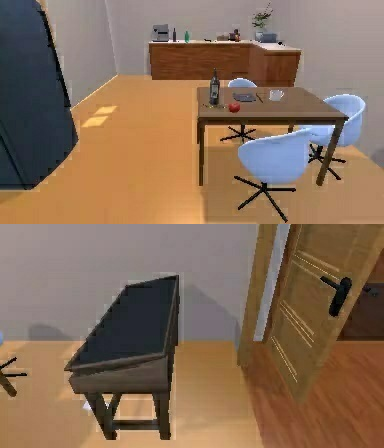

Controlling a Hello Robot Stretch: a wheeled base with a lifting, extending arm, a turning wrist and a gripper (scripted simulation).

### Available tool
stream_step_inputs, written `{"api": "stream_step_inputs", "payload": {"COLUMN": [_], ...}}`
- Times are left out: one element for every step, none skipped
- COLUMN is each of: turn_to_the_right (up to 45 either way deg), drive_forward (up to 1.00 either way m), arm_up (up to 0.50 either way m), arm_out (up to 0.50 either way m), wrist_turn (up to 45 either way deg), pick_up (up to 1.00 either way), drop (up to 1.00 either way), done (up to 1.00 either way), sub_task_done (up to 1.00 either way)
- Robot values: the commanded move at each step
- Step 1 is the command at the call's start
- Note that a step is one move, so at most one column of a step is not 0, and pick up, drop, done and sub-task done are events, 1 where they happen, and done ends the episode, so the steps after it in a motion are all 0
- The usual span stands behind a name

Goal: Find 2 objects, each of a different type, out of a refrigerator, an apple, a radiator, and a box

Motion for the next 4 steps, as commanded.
{"api": "stream_step_inputs", "payload": {"turn_to_the_right": [-33.0,-3.0,0.0,3.0], "drive_forward": [0.00,0.00,1.00,0.00], "arm_up": [0.00,0.00,0.00,0.00], "arm_out": [0.00,0.00,0.00,0.00], "wrist_turn": [0.0,0.0,0.0,0.0], "pick_up": [0.00,0.00,0.00,0.00], "drop": [0.00,0.00,0.00,0.00], "done": [0.00,0.00,0.00,0.00], "sub_task_done": [0.00,0.00,0.00,0.00]}}
